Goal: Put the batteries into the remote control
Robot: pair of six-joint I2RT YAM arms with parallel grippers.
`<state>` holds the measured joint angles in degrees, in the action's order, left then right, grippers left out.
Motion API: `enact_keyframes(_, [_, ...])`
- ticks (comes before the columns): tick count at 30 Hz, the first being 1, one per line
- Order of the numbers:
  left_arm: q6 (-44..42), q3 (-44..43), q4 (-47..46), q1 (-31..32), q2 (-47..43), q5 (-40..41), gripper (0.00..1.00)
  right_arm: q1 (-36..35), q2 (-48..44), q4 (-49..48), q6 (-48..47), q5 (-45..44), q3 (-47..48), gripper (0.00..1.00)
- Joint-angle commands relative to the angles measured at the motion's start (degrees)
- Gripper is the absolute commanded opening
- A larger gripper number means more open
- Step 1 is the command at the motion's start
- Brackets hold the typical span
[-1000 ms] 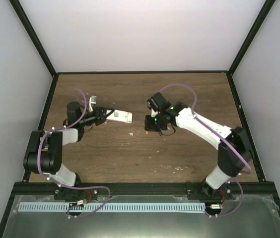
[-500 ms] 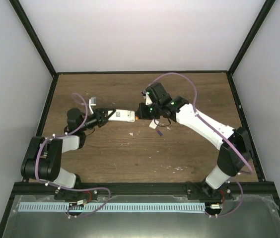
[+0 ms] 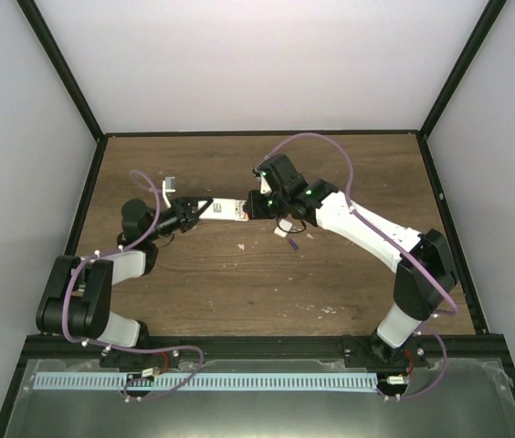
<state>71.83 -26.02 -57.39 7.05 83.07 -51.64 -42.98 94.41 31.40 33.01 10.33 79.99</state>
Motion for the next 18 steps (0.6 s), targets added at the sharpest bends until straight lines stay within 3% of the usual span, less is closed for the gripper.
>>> enact_keyframes(1, [0.54,-0.09,-3.06,0.25,-1.11,-0.68,0.00,-0.78,0.13,-1.36,-1.43,-3.21,3.04,0.01])
enact_keyframes(18, [0.98,-0.35,-3.80,0.25,-0.80,-0.34,0.00,-1.67,-0.02,0.02,-2.15,-7.07,4.79,0.01])
